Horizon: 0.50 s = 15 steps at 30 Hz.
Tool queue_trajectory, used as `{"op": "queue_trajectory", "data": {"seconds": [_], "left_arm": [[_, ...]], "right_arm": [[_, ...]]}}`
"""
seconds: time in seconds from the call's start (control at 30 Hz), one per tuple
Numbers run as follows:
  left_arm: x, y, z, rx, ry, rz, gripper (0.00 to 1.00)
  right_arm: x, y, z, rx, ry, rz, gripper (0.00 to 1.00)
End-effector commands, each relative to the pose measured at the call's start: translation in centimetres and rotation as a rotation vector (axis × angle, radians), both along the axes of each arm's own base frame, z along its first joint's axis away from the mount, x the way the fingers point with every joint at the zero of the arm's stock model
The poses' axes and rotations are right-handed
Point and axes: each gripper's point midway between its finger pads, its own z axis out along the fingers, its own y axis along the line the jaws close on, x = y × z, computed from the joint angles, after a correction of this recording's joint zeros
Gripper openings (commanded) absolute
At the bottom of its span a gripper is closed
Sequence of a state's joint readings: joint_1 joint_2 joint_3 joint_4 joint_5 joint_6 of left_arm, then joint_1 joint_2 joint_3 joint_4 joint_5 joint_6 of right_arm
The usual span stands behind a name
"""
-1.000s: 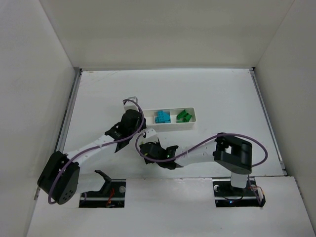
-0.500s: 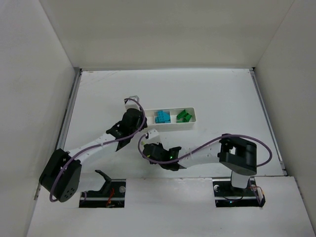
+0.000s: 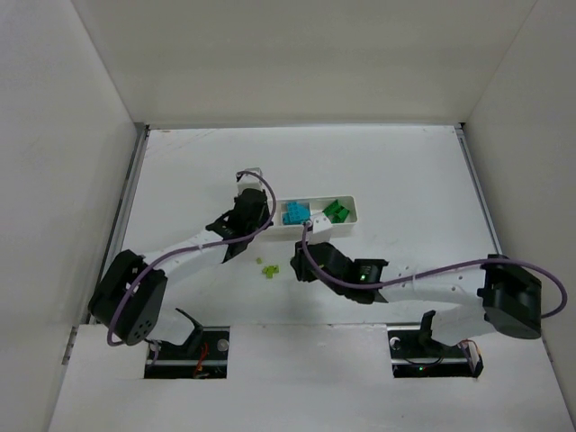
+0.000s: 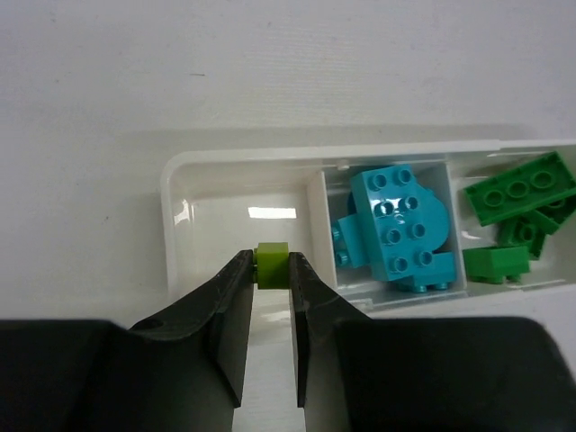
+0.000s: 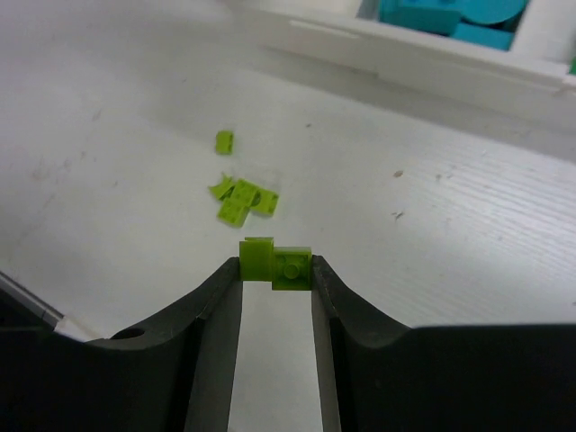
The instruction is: Sort the legos into containers by color
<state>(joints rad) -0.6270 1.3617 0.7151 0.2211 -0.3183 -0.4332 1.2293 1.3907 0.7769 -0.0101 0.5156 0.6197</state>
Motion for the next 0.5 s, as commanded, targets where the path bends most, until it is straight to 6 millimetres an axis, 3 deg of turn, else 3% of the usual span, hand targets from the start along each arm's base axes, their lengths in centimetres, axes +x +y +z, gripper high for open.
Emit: {"op": "queue_trajectory", "data": {"seconds": [0.0,0.1,0.3,0.47], "left_arm": [[2.0,0.0,1.3,0.053,-0.063,0.033,0.19],[3.0,-0.1,1.0,0.060,-0.061,0.047,0.24],[3.7,-0.2,1.4,0.050,-0.073,0.052,0.36],[2.5,-0.2,4.5,-0.004,-0.137,0.043,0.37]], "right_arm": [[1.3,-0.1,2.3,0.083,-0.024,0.000,0.35],[2.8,0.1,3.7,0.111,-0.045,0.003,0.35],[5.8,0.2,4.6,0.123,-0.065,-0.023,0.35],[8.5,1.4,5.5,0.141,-0.078,-0.020,0.35]]}}
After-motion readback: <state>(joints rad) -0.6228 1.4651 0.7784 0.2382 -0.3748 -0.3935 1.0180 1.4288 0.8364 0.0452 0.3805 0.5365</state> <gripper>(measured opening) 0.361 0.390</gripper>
